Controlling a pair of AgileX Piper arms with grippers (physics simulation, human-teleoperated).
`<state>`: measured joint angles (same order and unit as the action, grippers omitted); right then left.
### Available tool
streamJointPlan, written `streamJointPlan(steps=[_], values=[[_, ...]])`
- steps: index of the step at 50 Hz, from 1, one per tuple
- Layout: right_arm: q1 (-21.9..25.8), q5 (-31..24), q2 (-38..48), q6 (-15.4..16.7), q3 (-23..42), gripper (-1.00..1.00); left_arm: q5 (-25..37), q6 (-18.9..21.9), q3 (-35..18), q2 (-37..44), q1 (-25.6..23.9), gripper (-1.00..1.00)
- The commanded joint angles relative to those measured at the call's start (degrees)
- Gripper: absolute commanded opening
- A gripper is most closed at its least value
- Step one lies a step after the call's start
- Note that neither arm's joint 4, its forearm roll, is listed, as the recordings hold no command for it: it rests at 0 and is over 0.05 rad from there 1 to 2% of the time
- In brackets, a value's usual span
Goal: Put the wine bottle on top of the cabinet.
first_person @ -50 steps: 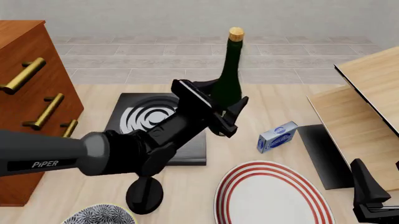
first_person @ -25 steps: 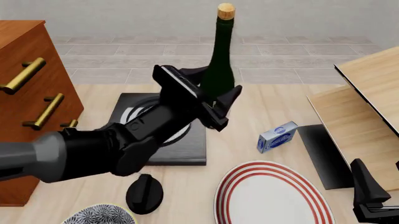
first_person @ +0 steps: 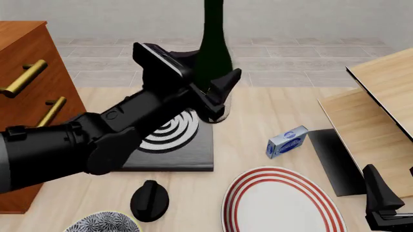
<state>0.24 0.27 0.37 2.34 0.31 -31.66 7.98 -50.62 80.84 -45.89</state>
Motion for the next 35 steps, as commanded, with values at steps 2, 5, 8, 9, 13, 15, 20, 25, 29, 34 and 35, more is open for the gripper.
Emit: streamJointPlan(steps=[2, 5, 8, 9, 13, 15, 20, 25, 29, 34, 35], values=[[0.0, 0.0, 0.0, 0.0, 0.0, 1.0, 3.7, 0.8, -1.0, -4.1, 1.0, -1.0], [0.0, 0.0, 0.0, 0.0, 0.0, 1.0, 4.9, 1.4, -1.0, -5.2, 1.5, -1.0], [0.0, 0.0, 0.0, 0.0, 0.0, 1.0, 6.4, 1.9, -1.3, -6.4, 2.0, -1.0], [0.0, 0.0, 0.0, 0.0, 0.0, 1.0, 6.9, 2.1, -1.4, -6.6, 2.2, -1.0], [0.0, 0.0, 0.0, 0.0, 0.0, 1.0, 9.0, 2.5, -2.2, -7.8, 2.8, -1.0], [0.0, 0.0, 0.0, 0.0, 0.0, 1.0, 9.3, 2.8, -2.2, -8.0, 2.8, -1.0], [0.0, 0.0, 0.0, 0.0, 0.0, 1.0, 11.2, 3.7, -2.7, -9.7, 3.1, -1.0], [0.0, 0.0, 0.0, 0.0, 0.0, 1.0, 12.6, 3.8, -2.8, -11.3, 4.1, -1.0], [0.0, 0.0, 0.0, 0.0, 0.0, 1.0, 12.8, 4.3, -2.5, -11.9, 4.8, -1.0], [0.0, 0.0, 0.0, 0.0, 0.0, 1.0, 14.1, 5.2, -2.9, -12.7, 5.7, -1.0], [0.0, 0.0, 0.0, 0.0, 0.0, 1.0, 14.7, 5.2, -3.2, -12.9, 6.1, -1.0]])
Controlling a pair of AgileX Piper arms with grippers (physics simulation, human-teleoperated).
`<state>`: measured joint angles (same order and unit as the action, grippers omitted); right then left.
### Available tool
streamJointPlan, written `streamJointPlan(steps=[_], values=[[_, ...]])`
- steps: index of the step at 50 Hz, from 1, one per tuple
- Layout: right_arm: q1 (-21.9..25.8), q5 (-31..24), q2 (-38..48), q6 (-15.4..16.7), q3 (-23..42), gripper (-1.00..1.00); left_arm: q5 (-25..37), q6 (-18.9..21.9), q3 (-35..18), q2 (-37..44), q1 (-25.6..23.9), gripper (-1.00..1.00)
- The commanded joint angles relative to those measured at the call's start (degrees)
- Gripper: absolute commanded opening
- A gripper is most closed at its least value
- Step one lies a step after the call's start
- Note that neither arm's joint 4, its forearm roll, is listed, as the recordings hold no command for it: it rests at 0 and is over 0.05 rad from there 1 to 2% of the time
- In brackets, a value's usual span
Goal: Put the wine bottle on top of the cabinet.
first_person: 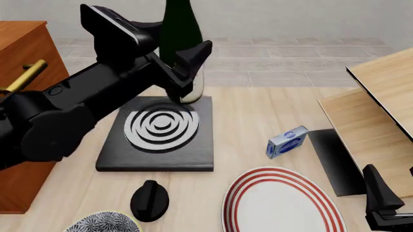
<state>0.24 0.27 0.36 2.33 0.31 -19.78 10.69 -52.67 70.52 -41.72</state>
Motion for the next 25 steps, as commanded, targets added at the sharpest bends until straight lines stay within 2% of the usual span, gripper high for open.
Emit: streamJointPlan(steps=[1, 15, 25], values=[[0.0, 0.0, 0.0, 0.0, 0.0, 1.0, 3.0, 2.6, -1.3, -2.7, 2.0, -1.0], [0.0, 0.0, 0.0, 0.0, 0.0, 1.0, 6.3, 3.2, -2.2, -5.9, 4.2, -1.0], [0.0, 0.0, 0.0, 0.0, 0.0, 1.0, 10.1, 4.1, -4.1, -7.5, 8.9, -1.0]])
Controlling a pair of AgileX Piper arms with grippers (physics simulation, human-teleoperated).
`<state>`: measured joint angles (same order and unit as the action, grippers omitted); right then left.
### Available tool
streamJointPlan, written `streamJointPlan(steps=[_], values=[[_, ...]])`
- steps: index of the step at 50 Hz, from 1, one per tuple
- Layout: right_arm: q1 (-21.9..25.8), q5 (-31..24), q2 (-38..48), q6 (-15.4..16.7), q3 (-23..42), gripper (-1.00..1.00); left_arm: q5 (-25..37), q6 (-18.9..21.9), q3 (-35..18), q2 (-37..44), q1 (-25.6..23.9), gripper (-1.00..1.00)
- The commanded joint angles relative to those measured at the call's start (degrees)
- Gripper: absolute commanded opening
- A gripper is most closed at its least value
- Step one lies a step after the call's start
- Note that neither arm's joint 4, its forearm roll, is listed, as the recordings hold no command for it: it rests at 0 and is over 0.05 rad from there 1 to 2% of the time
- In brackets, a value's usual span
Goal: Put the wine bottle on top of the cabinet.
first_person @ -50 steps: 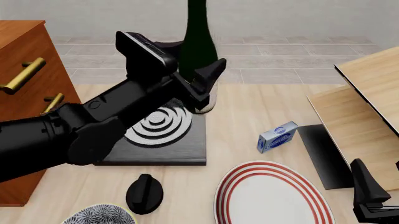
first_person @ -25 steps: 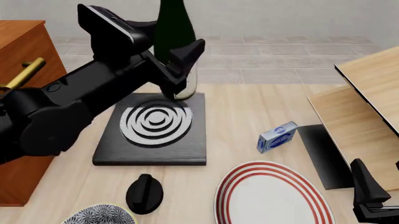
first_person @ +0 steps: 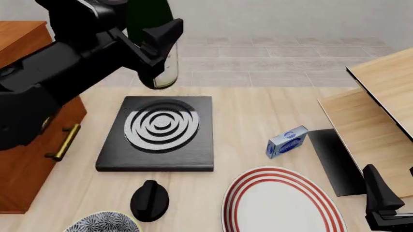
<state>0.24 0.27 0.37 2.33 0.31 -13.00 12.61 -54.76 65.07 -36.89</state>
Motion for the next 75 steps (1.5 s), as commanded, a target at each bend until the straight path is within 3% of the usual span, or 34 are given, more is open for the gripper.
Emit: streamJointPlan(steps=[1, 15, 37, 75], values=[[0.0, 0.0, 0.0, 0.0, 0.0, 1.0, 3.5, 2.0, -2.1, -2.2, 4.5, -1.0], [0.0, 0.0, 0.0, 0.0, 0.0, 1.0, 6.5, 4.6, -3.9, -3.9, 9.1, -1.0], [0.0, 0.0, 0.0, 0.0, 0.0, 1.0, 10.3, 4.5, -10.0, -4.4, 18.4, -1.0], [0.0, 0.0, 0.0, 0.0, 0.0, 1.0, 13.1, 6.0, -13.0, -4.5, 27.5, -1.0]])
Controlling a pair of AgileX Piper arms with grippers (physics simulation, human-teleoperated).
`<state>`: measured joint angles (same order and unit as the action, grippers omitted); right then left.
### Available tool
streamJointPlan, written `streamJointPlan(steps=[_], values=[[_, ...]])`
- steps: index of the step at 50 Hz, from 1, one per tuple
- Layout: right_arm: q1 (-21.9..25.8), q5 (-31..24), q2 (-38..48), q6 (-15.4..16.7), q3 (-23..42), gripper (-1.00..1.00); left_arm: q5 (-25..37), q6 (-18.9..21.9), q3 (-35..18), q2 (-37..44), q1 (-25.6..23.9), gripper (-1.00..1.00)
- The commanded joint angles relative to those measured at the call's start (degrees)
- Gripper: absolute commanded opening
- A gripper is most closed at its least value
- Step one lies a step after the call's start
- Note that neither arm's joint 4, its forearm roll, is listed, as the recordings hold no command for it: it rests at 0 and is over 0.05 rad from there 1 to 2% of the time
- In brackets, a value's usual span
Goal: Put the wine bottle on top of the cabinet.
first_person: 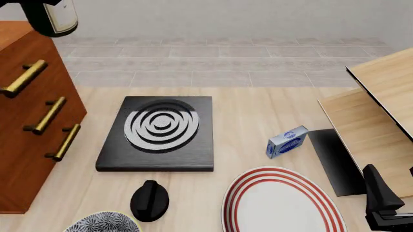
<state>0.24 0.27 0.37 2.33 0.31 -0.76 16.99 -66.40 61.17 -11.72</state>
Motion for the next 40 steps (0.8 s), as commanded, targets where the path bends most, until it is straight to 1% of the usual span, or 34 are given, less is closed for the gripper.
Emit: streamJointPlan(steps=[1, 25, 40], values=[[0.0, 0.0, 0.0, 0.0, 0.0, 1.0, 1.0, 1.9, -1.4, -0.5, 2.5, -1.0], [0.0, 0.0, 0.0, 0.0, 0.0, 1.0, 4.3, 2.7, -3.3, -2.2, 8.4, -1.0], [0.0, 0.0, 0.0, 0.0, 0.0, 1.0, 4.0, 1.8, -3.4, -1.4, 12.5, -1.0]])
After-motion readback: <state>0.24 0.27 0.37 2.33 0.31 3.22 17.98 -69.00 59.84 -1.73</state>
